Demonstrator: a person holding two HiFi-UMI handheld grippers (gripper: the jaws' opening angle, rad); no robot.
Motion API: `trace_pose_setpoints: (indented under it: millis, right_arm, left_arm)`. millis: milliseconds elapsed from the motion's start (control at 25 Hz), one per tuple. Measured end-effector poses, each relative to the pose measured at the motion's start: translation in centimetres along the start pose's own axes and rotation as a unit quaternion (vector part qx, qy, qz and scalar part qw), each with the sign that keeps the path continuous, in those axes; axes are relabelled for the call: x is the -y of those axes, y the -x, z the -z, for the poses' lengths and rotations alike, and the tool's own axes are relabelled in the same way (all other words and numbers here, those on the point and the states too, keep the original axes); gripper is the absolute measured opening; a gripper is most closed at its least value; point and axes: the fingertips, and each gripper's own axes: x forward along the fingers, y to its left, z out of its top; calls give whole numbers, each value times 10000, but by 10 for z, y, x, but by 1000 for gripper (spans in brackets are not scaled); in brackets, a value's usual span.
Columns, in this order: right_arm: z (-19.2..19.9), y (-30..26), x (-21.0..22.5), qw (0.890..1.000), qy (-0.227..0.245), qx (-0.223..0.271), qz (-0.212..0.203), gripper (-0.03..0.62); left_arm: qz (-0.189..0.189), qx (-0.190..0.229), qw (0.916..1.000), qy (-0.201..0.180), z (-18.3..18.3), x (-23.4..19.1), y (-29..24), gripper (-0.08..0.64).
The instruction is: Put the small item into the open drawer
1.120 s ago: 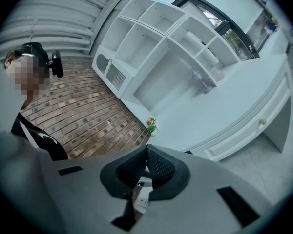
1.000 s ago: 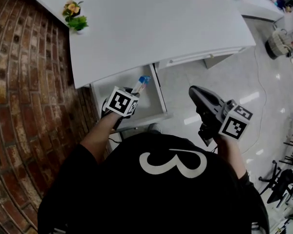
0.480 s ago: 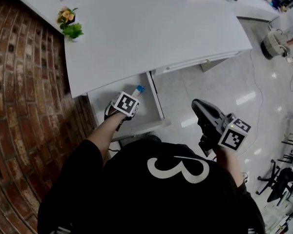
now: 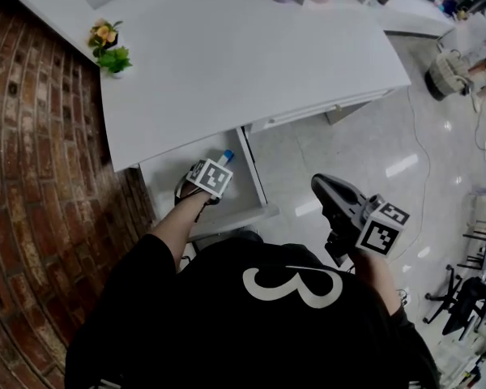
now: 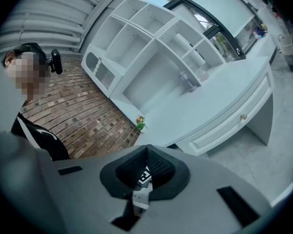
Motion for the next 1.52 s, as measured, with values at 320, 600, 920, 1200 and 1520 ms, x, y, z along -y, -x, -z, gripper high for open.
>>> trace_pose_setpoints:
  millis: [320,600,920,1200,1520]
  right_arm:
    - [1,-1,-5,9999,59,-70,-52,11]
    - [2,-9,-16,9993,252,-208,-165,11]
    - [-1,-17,-43,9972,497,-277,-494,11]
    - [0,-19,-69,9943,575,-285,-854,11]
    - [16,-23,-97,9892,613,-360,-1280,11]
  left_arm:
    - [258,222,9991,249,-4,4,-7,155]
    - [165,451,9986,222,-7,2,20,261]
    - [302,1182,9889,850,-9,6,89,250]
    - [885,2531,9558,1204,-26,32,175,125]
    - [1744,3621,9036,1479,-27,74,252,5]
